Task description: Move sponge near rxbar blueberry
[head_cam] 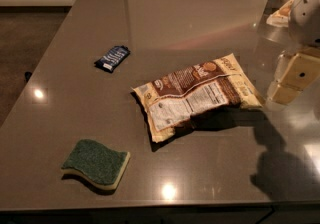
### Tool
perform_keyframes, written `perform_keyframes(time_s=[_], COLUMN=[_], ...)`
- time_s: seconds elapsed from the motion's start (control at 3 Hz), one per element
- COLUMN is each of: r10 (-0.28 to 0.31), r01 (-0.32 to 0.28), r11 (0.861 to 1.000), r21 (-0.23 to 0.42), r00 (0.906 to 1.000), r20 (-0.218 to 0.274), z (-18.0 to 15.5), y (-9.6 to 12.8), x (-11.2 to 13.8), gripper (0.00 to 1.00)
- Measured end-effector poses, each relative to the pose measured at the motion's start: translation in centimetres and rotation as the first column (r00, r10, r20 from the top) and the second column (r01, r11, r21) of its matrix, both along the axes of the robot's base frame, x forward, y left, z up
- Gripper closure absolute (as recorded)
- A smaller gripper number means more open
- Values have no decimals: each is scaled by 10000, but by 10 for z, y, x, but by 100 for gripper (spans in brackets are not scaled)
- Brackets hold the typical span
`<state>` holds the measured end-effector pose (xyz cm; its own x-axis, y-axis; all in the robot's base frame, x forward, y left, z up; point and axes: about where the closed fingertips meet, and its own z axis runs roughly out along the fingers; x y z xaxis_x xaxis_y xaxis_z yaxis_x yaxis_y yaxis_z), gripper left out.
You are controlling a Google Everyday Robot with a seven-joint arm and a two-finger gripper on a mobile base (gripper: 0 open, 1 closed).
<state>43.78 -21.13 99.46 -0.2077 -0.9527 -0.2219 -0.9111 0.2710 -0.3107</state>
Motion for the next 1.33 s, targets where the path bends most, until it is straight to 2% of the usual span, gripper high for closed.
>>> perform_keyframes(time_s=[0.33, 0.67, 1.33], r10=[0, 104, 798], r01=[0, -101, -751], r11=[10000, 9991, 9845], r21=[0, 410, 1588], r00=[10000, 9999, 9965], r20=[2, -50, -237], z=[0, -3, -20], y=[0, 13, 70], x=[0, 4, 7], gripper=[0, 0, 0])
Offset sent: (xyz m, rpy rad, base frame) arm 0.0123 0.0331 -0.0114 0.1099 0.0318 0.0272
